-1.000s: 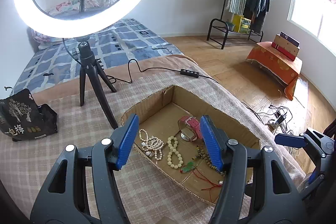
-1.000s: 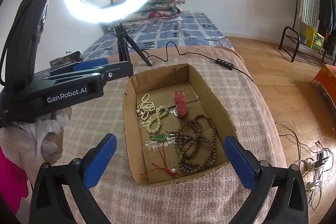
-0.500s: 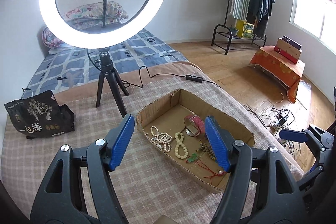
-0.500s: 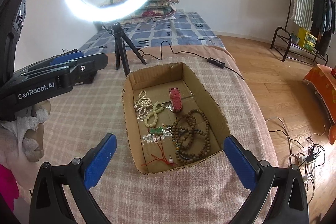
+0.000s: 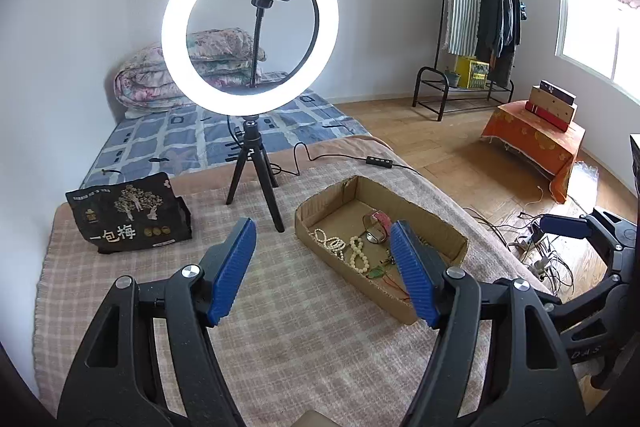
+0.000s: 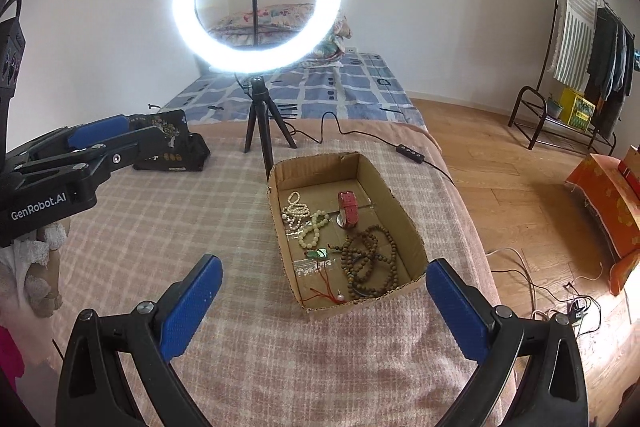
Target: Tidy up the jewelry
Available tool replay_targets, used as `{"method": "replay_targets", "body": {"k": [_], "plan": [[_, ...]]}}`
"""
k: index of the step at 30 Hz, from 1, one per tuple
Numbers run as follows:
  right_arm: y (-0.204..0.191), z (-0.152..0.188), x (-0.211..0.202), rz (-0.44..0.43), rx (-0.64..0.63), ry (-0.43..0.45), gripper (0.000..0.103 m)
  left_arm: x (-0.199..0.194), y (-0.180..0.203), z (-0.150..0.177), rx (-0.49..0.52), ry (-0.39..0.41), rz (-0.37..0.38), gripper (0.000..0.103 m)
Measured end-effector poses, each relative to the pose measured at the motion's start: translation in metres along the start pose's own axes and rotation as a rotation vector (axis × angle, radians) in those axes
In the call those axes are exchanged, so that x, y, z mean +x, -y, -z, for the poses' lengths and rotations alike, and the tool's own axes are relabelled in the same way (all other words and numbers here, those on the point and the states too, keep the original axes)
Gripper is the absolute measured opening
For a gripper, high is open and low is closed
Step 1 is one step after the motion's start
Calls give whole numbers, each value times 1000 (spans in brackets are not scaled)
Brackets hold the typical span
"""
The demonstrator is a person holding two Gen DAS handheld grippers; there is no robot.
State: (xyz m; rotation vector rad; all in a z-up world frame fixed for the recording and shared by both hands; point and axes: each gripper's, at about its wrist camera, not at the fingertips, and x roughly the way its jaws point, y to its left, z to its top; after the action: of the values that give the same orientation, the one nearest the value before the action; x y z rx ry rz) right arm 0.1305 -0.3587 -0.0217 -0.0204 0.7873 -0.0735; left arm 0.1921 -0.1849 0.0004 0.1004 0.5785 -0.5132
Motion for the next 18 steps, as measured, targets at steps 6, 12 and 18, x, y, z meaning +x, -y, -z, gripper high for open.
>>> {"method": "replay_targets", "body": {"k": [6,12,18], "plan": [[-8,9,-27,8,-5,29,103,-49,-11,14,-24,32,-27,80],[-13,19,-52,12,10,69,103,-91,-16,34,-26,45,-78,80],[-18,30,-78,36,20,122,103,-123,-17,50,-40,64,-110,84]]}}
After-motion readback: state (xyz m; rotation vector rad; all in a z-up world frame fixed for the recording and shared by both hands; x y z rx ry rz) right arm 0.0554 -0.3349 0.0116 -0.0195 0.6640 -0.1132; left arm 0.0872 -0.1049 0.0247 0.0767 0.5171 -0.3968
